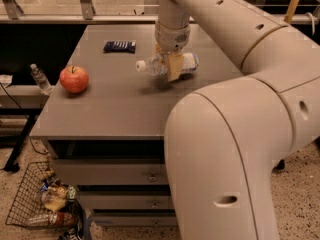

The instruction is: Knock blue plastic bottle over

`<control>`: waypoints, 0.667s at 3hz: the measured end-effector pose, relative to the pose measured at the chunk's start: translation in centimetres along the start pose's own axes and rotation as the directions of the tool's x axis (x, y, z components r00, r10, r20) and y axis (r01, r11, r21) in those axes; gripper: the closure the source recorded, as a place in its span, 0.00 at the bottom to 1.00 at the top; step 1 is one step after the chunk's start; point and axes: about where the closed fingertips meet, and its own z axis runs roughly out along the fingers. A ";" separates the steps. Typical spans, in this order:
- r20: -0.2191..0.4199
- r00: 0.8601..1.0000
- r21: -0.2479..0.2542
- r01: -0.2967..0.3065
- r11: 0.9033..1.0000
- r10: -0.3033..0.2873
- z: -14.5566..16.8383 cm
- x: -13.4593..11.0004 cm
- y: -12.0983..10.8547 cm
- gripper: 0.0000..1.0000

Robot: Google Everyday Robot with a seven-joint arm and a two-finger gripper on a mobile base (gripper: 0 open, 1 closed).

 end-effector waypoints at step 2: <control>0.000 1.000 0.021 0.001 1.000 -0.001 0.6 0.0 -0.8 0.00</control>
Offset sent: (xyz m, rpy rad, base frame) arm 0.0038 0.0023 -0.0023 0.0055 -0.0103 -0.0001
